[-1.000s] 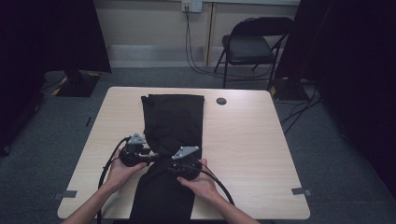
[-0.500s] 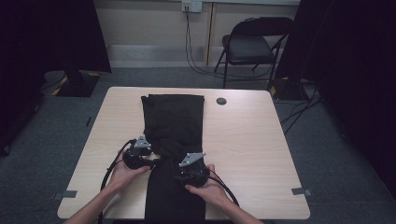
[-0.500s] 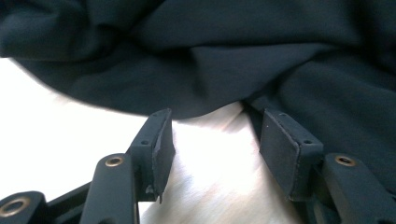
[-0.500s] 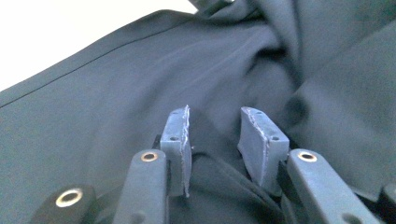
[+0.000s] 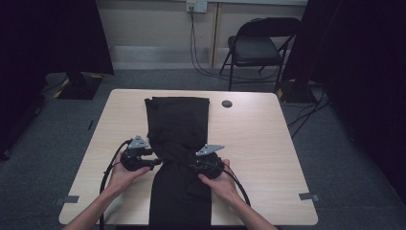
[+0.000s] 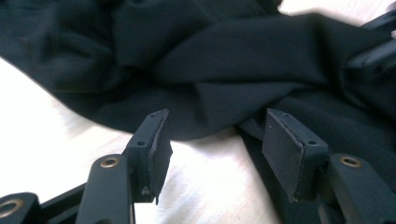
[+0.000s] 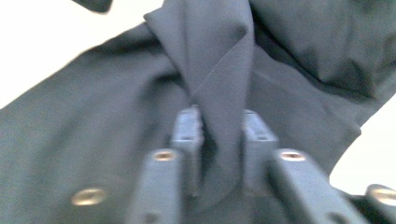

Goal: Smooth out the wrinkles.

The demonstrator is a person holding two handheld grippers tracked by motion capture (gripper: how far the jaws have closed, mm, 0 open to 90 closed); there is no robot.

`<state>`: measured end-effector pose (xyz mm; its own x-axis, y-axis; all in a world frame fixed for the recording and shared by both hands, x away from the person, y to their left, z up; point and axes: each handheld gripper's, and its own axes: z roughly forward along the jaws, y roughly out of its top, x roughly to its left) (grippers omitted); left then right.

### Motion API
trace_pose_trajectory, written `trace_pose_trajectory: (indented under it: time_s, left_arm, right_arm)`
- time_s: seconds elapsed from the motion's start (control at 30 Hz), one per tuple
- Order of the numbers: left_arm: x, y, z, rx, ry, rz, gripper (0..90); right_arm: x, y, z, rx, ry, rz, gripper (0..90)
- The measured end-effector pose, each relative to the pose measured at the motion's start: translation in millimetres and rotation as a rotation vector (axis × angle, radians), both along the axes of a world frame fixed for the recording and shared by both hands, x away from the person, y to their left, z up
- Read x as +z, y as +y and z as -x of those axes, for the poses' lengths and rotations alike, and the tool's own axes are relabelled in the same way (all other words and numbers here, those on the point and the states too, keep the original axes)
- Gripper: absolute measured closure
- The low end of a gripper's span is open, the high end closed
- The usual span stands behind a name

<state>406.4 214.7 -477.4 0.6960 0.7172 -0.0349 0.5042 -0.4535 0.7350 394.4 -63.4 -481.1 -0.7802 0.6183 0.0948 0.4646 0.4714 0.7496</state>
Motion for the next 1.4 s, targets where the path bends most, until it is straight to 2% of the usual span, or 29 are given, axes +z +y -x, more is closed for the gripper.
trace_pose_trajectory:
  time_s: [0.07,0.13,0.17,0.2,0.23,0.27,0.3,0.33,0.4,0.47,0.5,0.53,0.57,0.7,0.73,0.8,0.87,0.93,0.97,1.1,1.13,1.17,1.23,1.27,1.33,1.37,1.4]
  left_arm:
    - [-4.7,-4.0,-1.3,0.011,0.019,-0.03,41.7]
    - [-5.1,-4.7,-3.2,0.017,0.016,-0.024,41.8]
    - [-3.4,-3.3,-4.3,0.024,0.013,-0.02,42.2]
    - [-0.9,-0.4,-5.4,0.032,0.012,-0.003,42.2]
    - [1.0,2.0,-5.8,0.037,0.007,0.003,42.5]
    - [3.5,6.4,-5.9,0.055,0.002,0.022,42.9]
    - [5.5,9.8,-6.0,0.064,0.002,0.031,43.3]
    - [8.0,13.1,-6.5,0.069,-0.007,0.038,43.3]
    - [13.5,19.8,-11.2,0.083,-0.018,0.062,43.3]
    - [18.5,25.5,-19.5,0.109,-0.046,0.088,43.4]
    - [19.7,27.5,-24.7,0.128,-0.037,0.111,43.3]
    - [20.6,28.2,-31.2,0.133,-0.035,0.108,43.3]
    - [20.5,28.2,-36.1,0.147,-0.053,0.107,43.3]
    - [17.7,24.4,-64.4,0.165,-0.051,0.085,41.5]
    - [16.6,23.5,-71.7,0.166,-0.052,0.089,40.1]
    - [12.4,19.8,-86.9,0.171,-0.027,0.098,36.8]
    - [6.2,13.1,-98.4,0.163,-0.012,0.102,32.9]
    - [-0.9,5.6,-106.0,0.139,0.012,0.089,31.1]
    - [-3.3,2.9,-107.8,0.135,0.017,0.082,31.2]
    - [-18.0,-3.5,-113.8,0.139,0.037,0.057,34.0]
    - [-19.0,-4.1,-113.8,0.142,0.033,0.059,38.4]
    - [-17.3,-4.2,-113.2,0.135,0.026,0.064,46.4]
    - [-10.3,-4.5,-112.1,0.138,-0.001,0.06,67.5]
    - [-4.0,-3.1,-113.3,0.14,-0.001,0.09,72.4]
    - [10.9,1.6,-116.4,0.138,0.003,0.16,78.3]
    - [20.3,2.3,-116.9,0.14,-0.014,0.164,79.6]
    - [30.5,2.6,-117.3,0.138,-0.028,0.174,79.8]
  right_arm:
    - [12.6,4.3,10.0,0.04,-0.028,-0.035,83.7]
    - [19.5,8.0,17.1,0.075,-0.033,-0.053,82.2]
    - [18.3,9.4,18.5,0.083,-0.024,-0.048,80.5]
    - [13.8,11.0,19.9,0.1,-0.008,-0.034,77.3]
    - [6.3,13.3,22.1,0.119,0.005,0.003,73.1]
    - [2.7,14.0,23.5,0.12,0.0,0.03,68.1]
    - [0.8,12.7,24.0,0.124,0.004,0.038,58.6]
    - [3.9,9.6,23.5,0.124,0.004,0.016,53.8]
    - [15.7,3.5,19.2,0.098,-0.04,-0.007,46.7]
    - [31.5,-7.2,4.5,0.051,-0.061,-0.078,43.3]
    - [36.2,-11.4,-4.2,0.025,-0.068,-0.102,42.3]
    - [38.6,-13.8,-14.4,0.0,-0.081,-0.1,41.9]
    - [38.7,-15.1,-26.1,-0.029,-0.088,-0.087,41.8]
    - [28.4,-13.9,-78.3,-0.097,-0.068,-0.048,35.4]
    - [25.6,-13.3,-90.5,-0.114,-0.067,-0.046,33.0]
    - [19.5,-12.6,-111.2,-0.131,-0.049,-0.062,30.1]
    - [12.9,-9.8,-125.2,-0.147,-0.041,-0.059,28.1]
    - [6.0,-8.0,-133.4,-0.147,-0.018,-0.082,27.3]
    - [0.2,-6.1,-137.3,-0.158,-0.008,-0.062,27.0]
    - [-16.1,-5.3,-143.3,-0.176,0.019,-0.03,28.9]
    - [-18.6,-5.1,-143.1,-0.177,0.014,-0.034,32.1]
    - [-18.7,-4.1,-142.1,-0.168,-0.002,-0.022,44.6]
    - [-14.7,-1.3,-140.4,-0.157,-0.022,-0.017,63.5]
    - [-11.9,-0.6,-139.8,-0.159,-0.035,-0.018,69.1]
    - [-0.2,0.1,-141.0,-0.173,-0.054,-0.044,73.1]
    - [7.7,-0.2,-141.8,-0.174,-0.059,-0.048,74.0]
    - [17.8,-2.0,-142.7,-0.177,-0.058,-0.077,75.0]
